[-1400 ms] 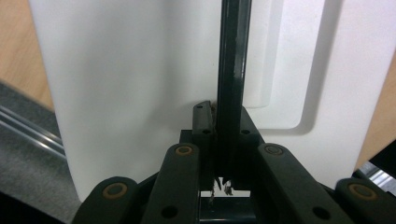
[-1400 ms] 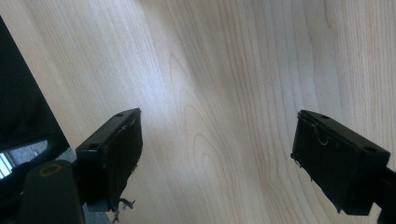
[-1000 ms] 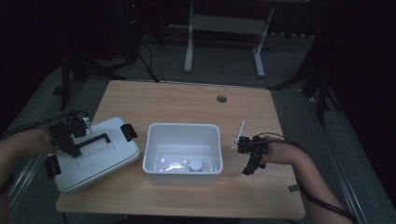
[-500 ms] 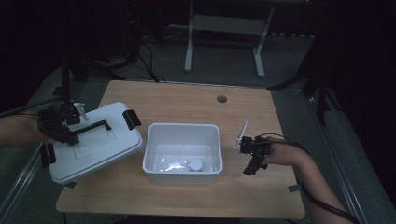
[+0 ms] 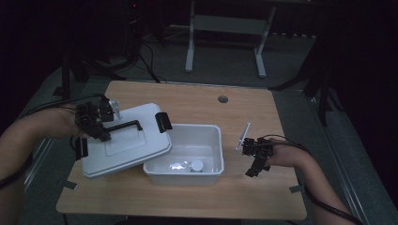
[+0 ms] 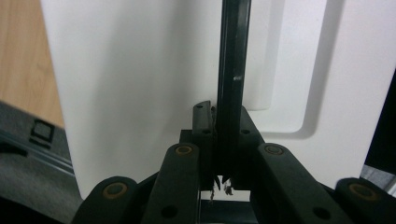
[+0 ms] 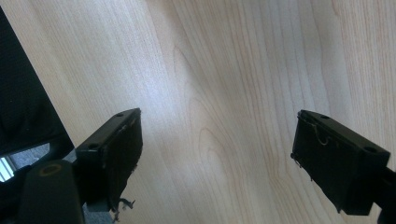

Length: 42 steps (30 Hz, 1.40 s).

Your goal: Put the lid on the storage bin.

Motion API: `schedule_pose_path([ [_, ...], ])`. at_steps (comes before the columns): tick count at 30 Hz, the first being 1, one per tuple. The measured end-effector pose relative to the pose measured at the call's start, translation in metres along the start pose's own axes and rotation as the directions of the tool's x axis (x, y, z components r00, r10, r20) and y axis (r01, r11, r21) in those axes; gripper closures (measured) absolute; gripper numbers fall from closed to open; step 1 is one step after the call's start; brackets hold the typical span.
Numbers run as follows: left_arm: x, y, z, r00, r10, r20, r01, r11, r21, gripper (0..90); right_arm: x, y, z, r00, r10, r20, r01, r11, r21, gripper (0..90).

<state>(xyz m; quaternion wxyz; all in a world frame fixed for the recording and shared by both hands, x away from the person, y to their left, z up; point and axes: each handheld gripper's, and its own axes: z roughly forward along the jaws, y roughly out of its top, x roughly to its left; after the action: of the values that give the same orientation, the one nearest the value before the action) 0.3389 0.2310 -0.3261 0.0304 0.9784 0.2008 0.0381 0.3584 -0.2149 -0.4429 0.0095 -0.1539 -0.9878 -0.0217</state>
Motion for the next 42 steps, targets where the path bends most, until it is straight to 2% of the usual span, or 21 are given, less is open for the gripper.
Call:
schedule_pose_path([
  [3,-0.003,0.016,0.0,0.9991,0.041,0.002,-0.041,0.9991,-0.005,83.5,0.0,-0.002,0.0,1.0,0.006,0.0,-0.006,1.0,0.001,15.8],
  [7,-0.004,0.032,-0.003,0.998,0.062,0.0,-0.062,0.9979,-0.015,83.5,0.0,-0.004,-0.001,1.0,0.008,-0.001,-0.008,1.0,-0.003,15.8],
  [14,-0.012,0.063,-0.002,0.9907,0.136,0.004,-0.136,0.9903,-0.03,83.5,-0.002,-0.007,-0.003,0.9999,0.014,0.004,-0.014,1.0,-0.009,15.8],
  [16,-0.014,0.07,-0.002,0.9893,0.146,0.012,-0.145,0.9887,-0.038,83.5,-0.002,-0.007,-0.004,0.9998,0.018,0.01,-0.018,1.0,-0.016,15.8],
  [19,-0.018,0.082,0.0,0.9846,0.174,0.016,-0.173,0.9835,-0.053,83.5,-0.001,-0.008,-0.005,0.9996,0.022,0.016,-0.021,0.999,-0.026,15.7],
  [23,-0.023,0.099,0.004,0.978,0.208,0.008,-0.208,0.9771,-0.046,83.5,-0.001,-0.01,-0.003,0.9997,0.02,0.013,-0.02,0.999,-0.028,15.7],
  [24,-0.024,0.103,0.005,0.9765,0.215,0.018,-0.214,0.9759,-0.043,83.5,-0.001,-0.01,-0.002,0.9997,0.019,0.013,-0.019,1.0,-0.025,15.7],
  [29,-0.03,0.125,0.009,0.966,0.258,0.012,-0.257,0.9654,-0.042,83.4,0.0,-0.01,0.0,0.9999,0.012,0.007,-0.012,1.0,-0.021,15.7],
  [30,-0.032,0.129,0.01,0.9637,0.266,0.026,-0.264,0.9635,-0.042,83.4,0.0,-0.011,0.0,0.9999,0.013,0.006,-0.013,1.0,-0.022,15.7],
  [33,-0.035,0.14,0.015,0.9563,0.291,0.03,-0.29,0.9565,-0.033,83.5,-0.001,-0.012,0.0,0.9994,0.033,0.006,-0.033,0.999,-0.034,15.8],
  [36,-0.036,0.148,0.021,0.9514,0.307,0.027,-0.306,0.9517,-0.023,83.5,-0.002,-0.014,0.0,0.9994,0.033,0.015,-0.032,0.999,-0.033,15.8],
  [41,-0.034,0.155,0.031,0.9498,0.308,0.056,-0.307,0.9514,-0.024,83.4,-0.002,-0.017,0.001,0.9992,0.037,0.017,-0.037,0.999,-0.039,15.8],
  [42,-0.035,0.156,0.032,0.9479,0.315,0.049,-0.314,0.9492,-0.021,83.4,-0.002,-0.018,0.001,0.9992,0.036,0.016,-0.036,0.998,-0.045,15.8],
])
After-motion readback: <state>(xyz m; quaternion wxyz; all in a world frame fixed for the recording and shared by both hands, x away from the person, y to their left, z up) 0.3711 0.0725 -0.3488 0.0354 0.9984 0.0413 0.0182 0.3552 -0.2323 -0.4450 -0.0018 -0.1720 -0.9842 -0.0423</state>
